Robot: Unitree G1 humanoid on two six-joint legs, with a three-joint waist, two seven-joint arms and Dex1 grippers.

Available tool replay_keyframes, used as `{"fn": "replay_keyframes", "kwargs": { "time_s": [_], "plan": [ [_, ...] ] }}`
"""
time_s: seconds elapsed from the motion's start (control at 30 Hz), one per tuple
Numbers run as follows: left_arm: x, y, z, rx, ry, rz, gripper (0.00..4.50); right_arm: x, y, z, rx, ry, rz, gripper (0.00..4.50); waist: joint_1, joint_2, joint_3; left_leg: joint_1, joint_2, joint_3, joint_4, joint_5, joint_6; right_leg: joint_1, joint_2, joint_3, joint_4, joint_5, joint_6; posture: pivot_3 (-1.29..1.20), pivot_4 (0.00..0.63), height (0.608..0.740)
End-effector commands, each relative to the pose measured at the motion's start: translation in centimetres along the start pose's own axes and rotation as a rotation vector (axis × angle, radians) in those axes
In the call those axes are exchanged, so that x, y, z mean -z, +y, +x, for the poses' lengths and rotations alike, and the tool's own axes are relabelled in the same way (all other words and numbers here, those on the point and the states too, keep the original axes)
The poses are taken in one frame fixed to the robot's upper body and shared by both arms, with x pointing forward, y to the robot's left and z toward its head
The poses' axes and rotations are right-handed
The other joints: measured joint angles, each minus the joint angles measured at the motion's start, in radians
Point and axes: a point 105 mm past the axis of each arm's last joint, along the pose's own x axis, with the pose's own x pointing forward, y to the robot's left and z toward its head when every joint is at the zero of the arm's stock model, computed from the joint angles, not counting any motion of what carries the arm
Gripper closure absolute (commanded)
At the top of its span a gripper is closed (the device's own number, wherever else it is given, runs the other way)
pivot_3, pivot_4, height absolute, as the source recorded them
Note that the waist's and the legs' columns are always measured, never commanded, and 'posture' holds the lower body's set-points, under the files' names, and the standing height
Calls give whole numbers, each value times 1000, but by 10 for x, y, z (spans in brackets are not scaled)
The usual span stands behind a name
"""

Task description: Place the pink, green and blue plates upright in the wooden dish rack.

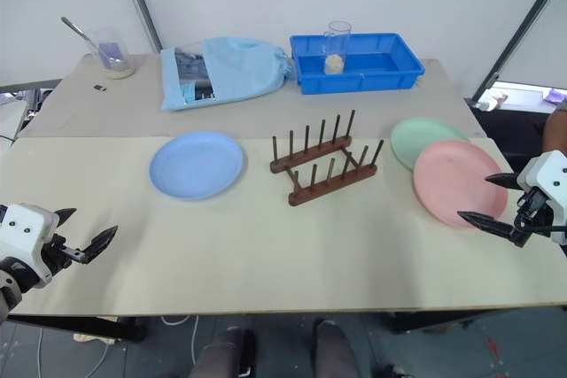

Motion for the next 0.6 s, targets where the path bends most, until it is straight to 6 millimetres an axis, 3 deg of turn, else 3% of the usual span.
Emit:
{"fn": "replay_keyframes", "kwargs": {
  "time_s": [0.03,0.47,0.6],
  "plan": [
    [-14,2,-4,-13,-31,36,0,-13,-6,-8,35,-17,-34,38,0,0,0,0,0,0,0,0,0,0,0,0,0,0,0,0,150,720],
    [-26,-6,-1,-56,-85,79,0,-9,-5,-8,44,-9,-31,38,0,0,0,0,0,0,0,0,0,0,0,0,0,0,0,0,150,720],
    [-20,-8,-2,-45,-64,44,0,-6,-4,-9,47,-8,-29,38,0,0,0,0,0,0,0,0,0,0,0,0,0,0,0,0,150,720]
  ]
}}
